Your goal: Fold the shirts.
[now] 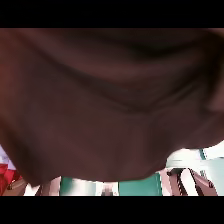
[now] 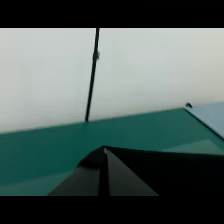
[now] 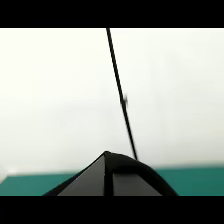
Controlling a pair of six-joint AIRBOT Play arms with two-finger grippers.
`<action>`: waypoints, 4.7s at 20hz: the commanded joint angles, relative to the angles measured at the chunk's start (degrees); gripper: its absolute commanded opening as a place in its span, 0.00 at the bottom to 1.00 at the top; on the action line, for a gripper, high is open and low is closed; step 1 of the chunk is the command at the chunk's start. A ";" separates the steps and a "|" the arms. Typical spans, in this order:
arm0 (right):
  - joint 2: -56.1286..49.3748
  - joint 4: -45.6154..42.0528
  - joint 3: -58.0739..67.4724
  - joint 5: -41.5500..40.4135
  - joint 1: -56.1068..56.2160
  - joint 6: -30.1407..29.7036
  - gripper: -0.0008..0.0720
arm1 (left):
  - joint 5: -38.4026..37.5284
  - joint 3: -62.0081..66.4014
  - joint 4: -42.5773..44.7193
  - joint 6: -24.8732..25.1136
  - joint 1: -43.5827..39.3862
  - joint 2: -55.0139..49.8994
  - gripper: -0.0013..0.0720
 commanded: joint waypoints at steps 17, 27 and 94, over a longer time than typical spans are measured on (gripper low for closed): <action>-62.99 2.08 2.12 -22.67 19.78 -9.86 0.03 | 28.22 -16.50 -9.84 17.68 -15.37 -48.76 0.05; -60.00 -18.75 0.50 1.73 15.13 -4.44 0.03 | 13.66 -17.18 18.53 0.96 -15.58 -48.78 0.05; -8.33 -41.42 -54.01 27.12 2.03 25.18 0.03 | 2.34 -53.96 43.28 -25.83 -20.28 -12.41 0.05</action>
